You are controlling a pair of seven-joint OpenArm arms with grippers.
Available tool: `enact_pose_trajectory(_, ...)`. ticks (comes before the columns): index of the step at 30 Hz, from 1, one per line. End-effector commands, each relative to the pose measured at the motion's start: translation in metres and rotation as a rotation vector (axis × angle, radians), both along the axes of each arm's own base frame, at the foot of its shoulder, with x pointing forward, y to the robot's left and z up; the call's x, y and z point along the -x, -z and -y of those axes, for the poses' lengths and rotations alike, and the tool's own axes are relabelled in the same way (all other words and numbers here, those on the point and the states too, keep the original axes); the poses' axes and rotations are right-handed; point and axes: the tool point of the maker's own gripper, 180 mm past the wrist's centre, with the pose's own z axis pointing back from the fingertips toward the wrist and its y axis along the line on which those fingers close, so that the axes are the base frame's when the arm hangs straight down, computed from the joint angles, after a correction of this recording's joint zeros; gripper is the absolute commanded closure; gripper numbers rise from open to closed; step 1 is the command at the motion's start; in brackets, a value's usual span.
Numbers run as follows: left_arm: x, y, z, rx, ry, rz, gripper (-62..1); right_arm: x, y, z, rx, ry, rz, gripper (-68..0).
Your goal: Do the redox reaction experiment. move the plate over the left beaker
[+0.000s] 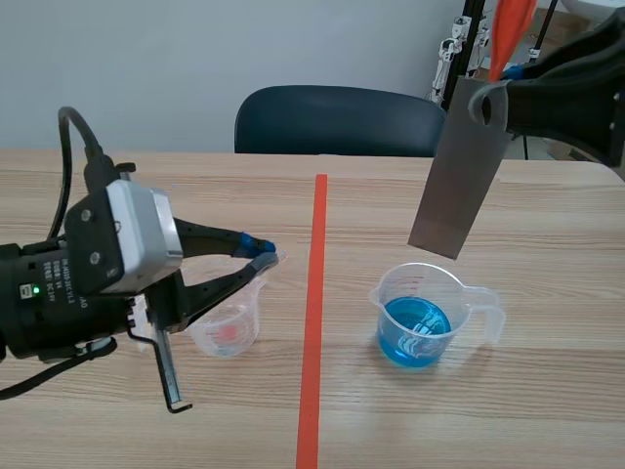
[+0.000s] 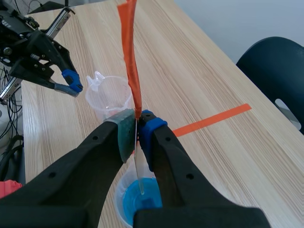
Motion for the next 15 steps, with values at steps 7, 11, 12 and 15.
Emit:
enact_pose_trajectory(7, 0.022, -0.009, -0.031, 0.115, -0.055, -0.014, -4.1, -0.010, -0.023, -0.011, -0.031, -0.014, 0.065, -0.4)
enact_pose_trajectory(11, 0.034, -0.006, -0.045, 0.136, -0.085, -0.033, -4.1, -0.013, -0.022, -0.019, -0.011, -0.025, 0.068, -0.4)
enact_pose_trajectory(12, 0.037, -0.006, -0.048, 0.141, -0.089, -0.037, -4.0, -0.014, -0.022, -0.021, -0.007, -0.029, 0.070, -0.4)
enact_pose_trajectory(15, 0.045, -0.006, -0.055, 0.160, -0.106, -0.048, -4.0, -0.016, -0.022, -0.029, 0.003, -0.042, 0.075, -0.4)
